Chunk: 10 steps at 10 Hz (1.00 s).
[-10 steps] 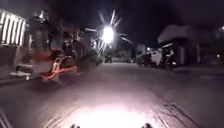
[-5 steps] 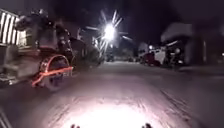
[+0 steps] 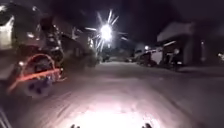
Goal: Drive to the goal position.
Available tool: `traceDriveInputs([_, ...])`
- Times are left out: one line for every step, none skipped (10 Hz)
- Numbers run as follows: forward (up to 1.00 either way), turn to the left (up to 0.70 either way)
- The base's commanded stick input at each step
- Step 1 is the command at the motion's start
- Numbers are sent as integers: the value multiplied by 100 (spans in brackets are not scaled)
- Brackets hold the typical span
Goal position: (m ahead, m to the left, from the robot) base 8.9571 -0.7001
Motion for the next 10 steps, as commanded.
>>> traceDriveInputs([85, 0])
traceDriveInputs([85, 0])
traceDriveInputs([85, 0])
traceDriveInputs([85, 0])
traceDriveInputs([85, 0])
traceDriveInputs([85, 0])
traceDriveInputs([85, 0])
traceDriveInputs([85, 0])
traceDriveInputs([85, 0])
traceDriveInputs([85, 0])
